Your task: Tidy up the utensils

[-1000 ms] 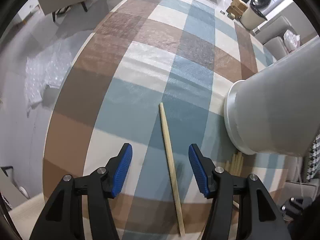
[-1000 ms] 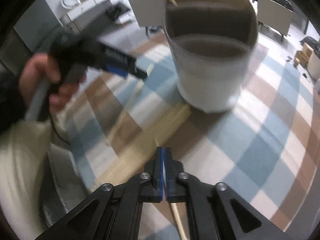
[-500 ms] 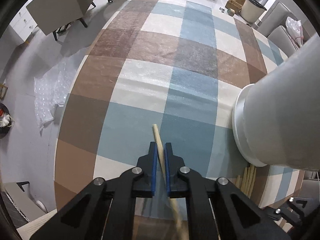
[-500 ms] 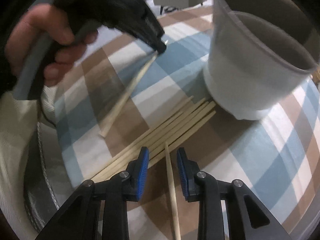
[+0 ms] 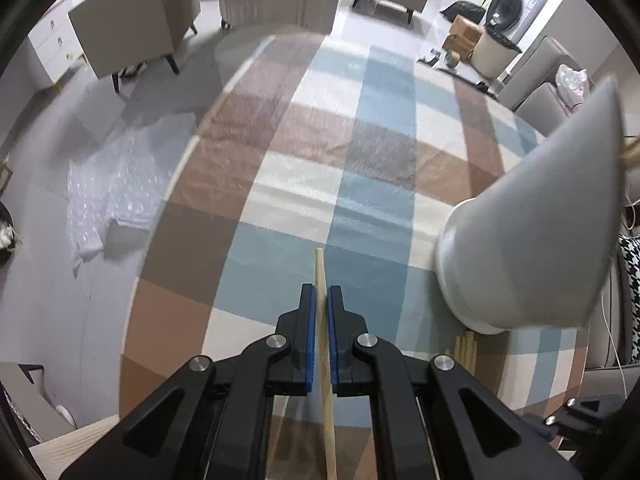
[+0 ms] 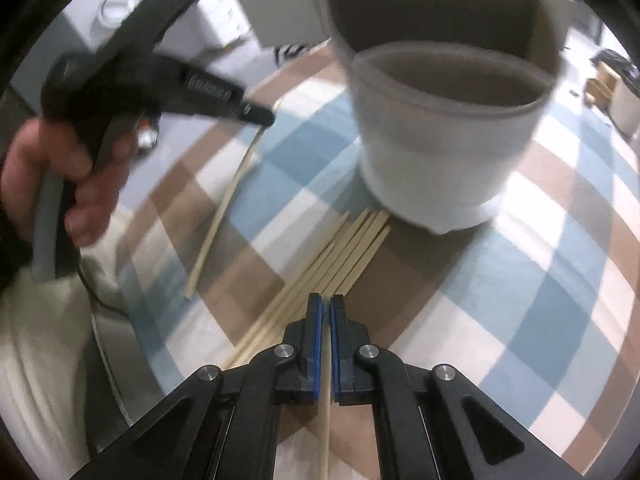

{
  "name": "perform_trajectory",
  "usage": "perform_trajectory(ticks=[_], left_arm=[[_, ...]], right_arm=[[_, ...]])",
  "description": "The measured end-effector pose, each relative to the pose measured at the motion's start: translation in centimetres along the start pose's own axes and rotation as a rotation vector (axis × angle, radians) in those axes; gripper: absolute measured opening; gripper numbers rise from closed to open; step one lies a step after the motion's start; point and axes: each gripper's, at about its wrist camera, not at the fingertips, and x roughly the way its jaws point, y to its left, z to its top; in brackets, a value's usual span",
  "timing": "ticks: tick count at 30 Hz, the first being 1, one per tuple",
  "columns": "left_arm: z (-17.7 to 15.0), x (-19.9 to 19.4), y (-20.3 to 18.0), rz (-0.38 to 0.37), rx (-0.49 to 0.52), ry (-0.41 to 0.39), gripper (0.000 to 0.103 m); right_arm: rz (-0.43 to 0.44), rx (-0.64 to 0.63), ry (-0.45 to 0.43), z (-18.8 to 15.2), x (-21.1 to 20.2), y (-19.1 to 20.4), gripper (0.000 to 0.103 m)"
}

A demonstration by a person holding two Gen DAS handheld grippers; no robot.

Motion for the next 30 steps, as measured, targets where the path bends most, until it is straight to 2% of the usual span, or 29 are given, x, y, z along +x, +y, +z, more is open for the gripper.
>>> perform_trajectory(ticks=[5, 8, 12, 17, 21, 30], left_arm=[[-0.8, -2.2, -0.9, -0.034, 0.047, -0.054, 0.001], [-1.1, -3.4, -0.3, -0.058, 0.034, -0.06, 0.001], [-1.3, -4.2, 0.8, -0.105, -0.01, -0.065, 0.001], [-1.9, -6.4, 0.3, -0.111, 0.008, -0.111, 0.001], [-2.6, -8.4, -0.2, -0.129, 0.037, -0.154, 0.001], [-3.4, -10.2, -1.7, -0.118, 0.126, -0.169, 0.0]], right_arm=[[-0.008, 0.077, -0.14, -0.7, -3.8, 0.1, 0.003], [-0.011, 0.141, -0.225, -0.5, -6.4, 0.7, 0.003], [-0.009, 0.3, -0.353, -1.6, -9.0, 0.6, 0.003], [-0.03, 0.458, -0.457, -2.2, -12.0, -0.7, 0.003], [-0.085, 0.437, -0.507, -2.1, -13.6, 0.3, 0.003], [-0.126, 0.39, -0.591, -1.8, -15.7, 2.2, 0.003]])
